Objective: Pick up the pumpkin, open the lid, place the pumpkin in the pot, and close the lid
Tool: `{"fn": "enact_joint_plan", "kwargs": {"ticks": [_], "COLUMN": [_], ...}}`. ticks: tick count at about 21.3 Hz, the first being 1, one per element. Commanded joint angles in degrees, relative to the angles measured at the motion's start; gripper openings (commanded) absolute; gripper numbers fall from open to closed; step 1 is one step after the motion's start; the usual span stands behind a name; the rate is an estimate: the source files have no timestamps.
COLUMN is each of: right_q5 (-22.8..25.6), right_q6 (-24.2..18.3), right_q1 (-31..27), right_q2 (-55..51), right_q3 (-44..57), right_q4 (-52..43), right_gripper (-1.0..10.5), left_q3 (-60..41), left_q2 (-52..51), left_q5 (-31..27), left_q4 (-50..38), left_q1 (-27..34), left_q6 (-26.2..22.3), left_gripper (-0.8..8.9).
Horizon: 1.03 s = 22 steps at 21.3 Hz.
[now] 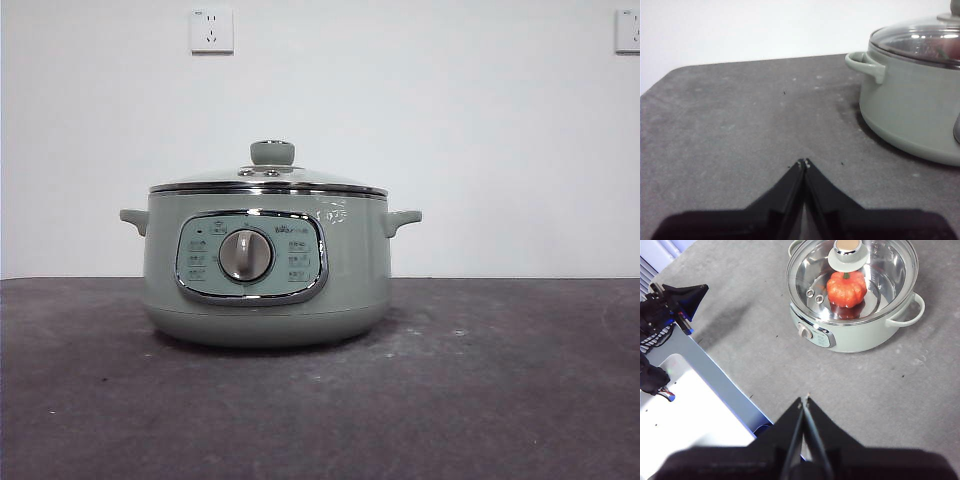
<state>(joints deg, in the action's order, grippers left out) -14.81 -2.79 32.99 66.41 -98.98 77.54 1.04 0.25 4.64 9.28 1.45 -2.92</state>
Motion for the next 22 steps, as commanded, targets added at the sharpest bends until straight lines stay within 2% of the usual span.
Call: {"fn": "enact_joint_plan", "kwargs": {"ticks": [1, 13, 15, 16, 18, 20, 22], "right_q5": [0.1, 1.0, 2.8, 2.7, -2.0, -6.4, -6.1], "right_q6": [0.3, 0.1, -3.9, -4.4, -4.2, -4.2, -4.2], "right_q1": [0.1, -1.2, -4.5, -6.2, -10.4, -15.0, -18.3], "right_q2": [-0.2, -0.7, -3.1, -4.8, -9.9, -16.6, -23.5], "right_q3": [0.2, 0.2, 0.2, 0.5, 4.0, 11.9, 22.3], "right_q4": [0.9, 0.9, 0.9, -0.7, -9.7, -20.4, -31.2], "right_gripper": [0.0, 0.0, 0.0, 0.0, 0.0, 0.0, 0.0], "left_q3": [-0.9, -0.9, -0.9, -0.9, -0.9, -0.9, -0.9], "left_q2": [-0.2, -0.2, -0.2, -0.2, -0.2, -0.2, -0.2], "left_q5": [0.1, 0.1, 0.1, 0.1, 0.1, 0.1, 0.1], "left_q4": [0.5, 0.8, 0.8, 0.8, 0.8, 0.8, 0.8], "left_q1": [0.2, 0.2, 0.2, 0.2, 0.2, 0.2, 0.2], "left_q6": [0.3, 0.3, 0.3, 0.3, 0.3, 0.3, 0.3], "left_gripper": [-0.03, -0.04, -0.04, -0.03, -0.03, -0.03, -0.03]}}
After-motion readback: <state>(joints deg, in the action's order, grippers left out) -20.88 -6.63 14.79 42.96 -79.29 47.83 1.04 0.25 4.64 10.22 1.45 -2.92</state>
